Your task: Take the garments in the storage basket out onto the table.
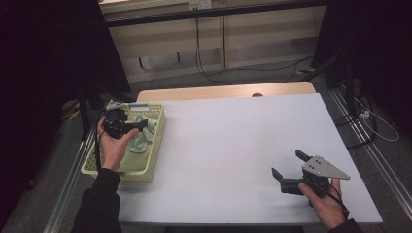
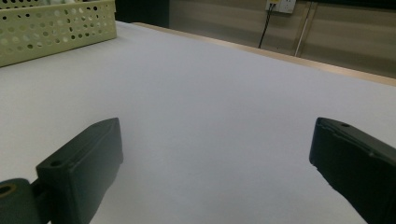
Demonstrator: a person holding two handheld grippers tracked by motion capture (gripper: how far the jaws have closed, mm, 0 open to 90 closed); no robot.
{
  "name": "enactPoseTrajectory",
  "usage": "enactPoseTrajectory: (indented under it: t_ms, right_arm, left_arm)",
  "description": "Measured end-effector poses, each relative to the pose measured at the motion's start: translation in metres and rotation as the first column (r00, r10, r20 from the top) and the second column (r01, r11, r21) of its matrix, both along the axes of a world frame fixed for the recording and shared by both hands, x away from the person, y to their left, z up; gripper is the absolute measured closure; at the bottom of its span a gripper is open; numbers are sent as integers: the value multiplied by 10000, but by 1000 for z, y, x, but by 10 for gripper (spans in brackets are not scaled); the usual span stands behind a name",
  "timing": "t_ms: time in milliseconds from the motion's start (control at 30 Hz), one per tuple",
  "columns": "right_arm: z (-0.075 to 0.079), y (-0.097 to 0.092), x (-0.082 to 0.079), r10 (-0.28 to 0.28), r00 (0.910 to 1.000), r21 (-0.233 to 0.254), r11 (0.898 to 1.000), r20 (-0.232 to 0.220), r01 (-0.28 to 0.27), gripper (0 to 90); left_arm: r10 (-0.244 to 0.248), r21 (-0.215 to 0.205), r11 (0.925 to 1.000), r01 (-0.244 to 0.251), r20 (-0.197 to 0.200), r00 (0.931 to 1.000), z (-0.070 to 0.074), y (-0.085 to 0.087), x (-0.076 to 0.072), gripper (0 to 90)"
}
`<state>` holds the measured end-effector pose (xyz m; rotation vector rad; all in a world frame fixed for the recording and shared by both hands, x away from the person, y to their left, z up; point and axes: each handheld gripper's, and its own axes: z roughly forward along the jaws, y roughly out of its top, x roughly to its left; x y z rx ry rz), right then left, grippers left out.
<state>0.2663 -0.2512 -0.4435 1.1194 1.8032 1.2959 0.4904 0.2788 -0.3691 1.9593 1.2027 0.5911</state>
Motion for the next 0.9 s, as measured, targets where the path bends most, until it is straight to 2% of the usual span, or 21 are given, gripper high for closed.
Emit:
enactPoseTrajectory:
  t_ms: [167,233,367,567,667,700,800,833,900]
  right_arm:
    - [0,0,0,36,10000,-25,10000,-1,-36,18]
    - [0,0,0,61,10000,-37,10000,-26,-62,18]
    - [0,0,0,71,10000,-42,10000,-34,-71,18]
    - [-1,1,0,61,10000,-54,10000,-65,-61,18]
    - [-1,0,0,66,10000,-55,10000,-66,-66,18]
    - [-1,0,0,56,10000,-44,10000,-82,-56,18]
    - [-1,0,0,61,10000,-55,10000,-76,-61,18]
    - [-1,0,0,65,10000,-60,10000,-72,-66,18]
    - [-1,0,0,65,9999,-61,10000,-78,-66,18]
  left_arm:
    - [38,187,9998,-34,-225,9997,-4,-1,7,125]
    - [18,259,9997,-6,-453,9990,-9,-1,12,131]
    - [63,297,9995,-47,-563,9984,-13,-2,14,137]
    - [197,565,9983,-151,-816,9965,-22,-3,21,163]
    - [235,674,9976,-165,-1040,9943,-27,-3,24,166]
    - [193,758,9971,-100,-1229,9922,-30,-3,27,180]
    - [281,880,9960,-160,-1387,9899,-34,-4,28,201]
    - [338,961,9952,-187,-1582,9868,-36,-4,30,205]
    - [348,873,9960,-201,-1704,9848,-40,-4,31,215]
